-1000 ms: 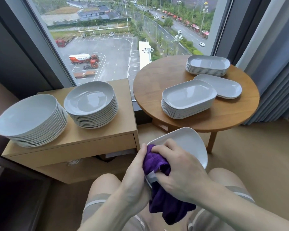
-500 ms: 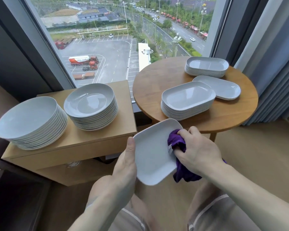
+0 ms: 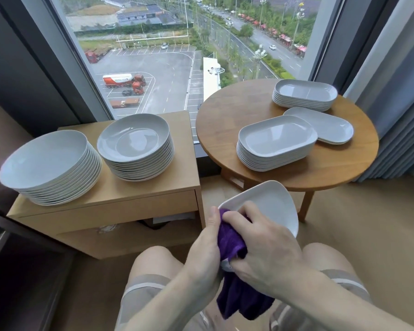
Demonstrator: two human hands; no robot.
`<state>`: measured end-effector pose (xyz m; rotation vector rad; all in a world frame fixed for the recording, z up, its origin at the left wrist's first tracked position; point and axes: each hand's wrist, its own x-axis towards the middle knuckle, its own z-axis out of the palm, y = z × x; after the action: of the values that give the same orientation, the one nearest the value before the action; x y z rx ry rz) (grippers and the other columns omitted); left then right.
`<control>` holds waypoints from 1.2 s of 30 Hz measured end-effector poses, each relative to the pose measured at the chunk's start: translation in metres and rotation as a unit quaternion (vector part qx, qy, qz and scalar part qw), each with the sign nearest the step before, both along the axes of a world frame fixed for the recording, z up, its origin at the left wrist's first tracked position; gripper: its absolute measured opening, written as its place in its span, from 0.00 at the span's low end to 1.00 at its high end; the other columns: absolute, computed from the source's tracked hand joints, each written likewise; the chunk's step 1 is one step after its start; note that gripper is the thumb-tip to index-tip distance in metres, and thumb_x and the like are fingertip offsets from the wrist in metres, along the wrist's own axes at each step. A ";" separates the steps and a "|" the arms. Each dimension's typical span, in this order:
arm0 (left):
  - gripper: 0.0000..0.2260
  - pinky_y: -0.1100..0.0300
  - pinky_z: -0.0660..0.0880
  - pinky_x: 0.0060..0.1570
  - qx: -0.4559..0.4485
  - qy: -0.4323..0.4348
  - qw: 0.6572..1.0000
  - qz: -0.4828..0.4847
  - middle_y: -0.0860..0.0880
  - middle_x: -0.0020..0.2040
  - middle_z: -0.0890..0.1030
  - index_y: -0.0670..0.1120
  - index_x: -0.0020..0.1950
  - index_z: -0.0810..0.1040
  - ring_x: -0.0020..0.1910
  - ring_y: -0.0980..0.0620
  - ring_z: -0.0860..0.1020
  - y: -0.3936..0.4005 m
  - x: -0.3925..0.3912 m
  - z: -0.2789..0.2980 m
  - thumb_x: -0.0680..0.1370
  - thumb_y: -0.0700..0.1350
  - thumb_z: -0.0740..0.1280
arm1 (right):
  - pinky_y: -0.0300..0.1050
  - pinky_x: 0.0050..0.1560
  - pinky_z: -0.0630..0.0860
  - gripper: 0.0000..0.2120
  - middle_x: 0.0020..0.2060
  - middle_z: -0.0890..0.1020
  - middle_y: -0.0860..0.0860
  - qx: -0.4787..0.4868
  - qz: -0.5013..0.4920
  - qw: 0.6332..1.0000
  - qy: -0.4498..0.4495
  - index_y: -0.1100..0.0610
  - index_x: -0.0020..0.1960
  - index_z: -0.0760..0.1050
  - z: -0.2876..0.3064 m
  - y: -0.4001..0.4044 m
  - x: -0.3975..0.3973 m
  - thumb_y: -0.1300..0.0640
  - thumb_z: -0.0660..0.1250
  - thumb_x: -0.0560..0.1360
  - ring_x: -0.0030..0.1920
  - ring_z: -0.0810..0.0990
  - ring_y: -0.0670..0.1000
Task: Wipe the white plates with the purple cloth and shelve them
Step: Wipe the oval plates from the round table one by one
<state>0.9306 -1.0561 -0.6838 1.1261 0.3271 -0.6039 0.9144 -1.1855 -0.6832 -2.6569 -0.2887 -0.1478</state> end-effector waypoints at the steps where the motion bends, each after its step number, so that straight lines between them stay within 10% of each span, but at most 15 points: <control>1: 0.27 0.59 0.82 0.43 0.003 -0.006 1.000 -0.003 0.40 0.48 0.87 0.42 0.63 0.83 0.46 0.47 0.86 -0.001 0.000 -0.001 0.83 0.62 0.58 | 0.46 0.30 0.77 0.25 0.47 0.72 0.44 0.001 -0.014 1.000 -0.010 0.42 0.60 0.72 0.001 -0.003 0.003 0.39 0.67 0.64 0.39 0.77 0.50; 6: 0.25 0.49 0.80 0.61 0.014 -0.047 0.998 -0.025 0.41 0.63 0.84 0.48 0.71 0.78 0.63 0.44 0.83 0.000 0.004 -0.002 0.84 0.62 0.55 | 0.45 0.35 0.71 0.21 0.48 0.70 0.43 -0.023 -0.083 0.996 -0.020 0.42 0.59 0.71 0.001 -0.017 0.019 0.37 0.63 0.68 0.42 0.77 0.51; 14: 0.30 0.40 0.77 0.67 0.073 -0.154 0.985 -0.014 0.42 0.63 0.84 0.52 0.65 0.79 0.62 0.44 0.83 0.013 0.012 0.004 0.76 0.73 0.62 | 0.49 0.43 0.72 0.15 0.49 0.68 0.48 -0.050 -0.185 0.978 0.085 0.45 0.61 0.71 0.001 -0.060 0.046 0.41 0.63 0.76 0.44 0.76 0.57; 27: 0.28 0.50 0.78 0.57 0.045 -0.076 0.994 0.067 0.41 0.57 0.87 0.44 0.68 0.80 0.57 0.43 0.85 0.012 0.015 0.000 0.79 0.63 0.60 | 0.46 0.38 0.69 0.20 0.44 0.66 0.45 -0.034 0.084 0.992 0.085 0.47 0.53 0.70 -0.006 0.005 -0.001 0.35 0.53 0.72 0.38 0.70 0.51; 32: 0.25 0.56 0.81 0.42 0.014 -0.024 1.000 0.007 0.40 0.48 0.88 0.41 0.57 0.85 0.47 0.45 0.87 0.006 0.004 -0.004 0.82 0.62 0.61 | 0.48 0.37 0.77 0.20 0.47 0.69 0.45 -0.030 0.082 0.996 0.035 0.46 0.58 0.72 -0.001 0.002 0.001 0.39 0.59 0.70 0.41 0.74 0.50; 36: 0.20 0.56 0.80 0.52 0.036 -0.056 0.998 -0.019 0.42 0.57 0.87 0.49 0.64 0.82 0.57 0.47 0.85 -0.001 0.003 -0.004 0.84 0.57 0.58 | 0.49 0.37 0.75 0.21 0.50 0.71 0.46 -0.036 0.027 0.999 0.010 0.44 0.61 0.72 0.004 -0.009 0.014 0.41 0.60 0.71 0.44 0.77 0.52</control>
<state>0.9337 -1.0568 -0.6876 1.2322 0.2323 -0.5640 0.9286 -1.1941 -0.6790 -2.7173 -0.3641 -0.0950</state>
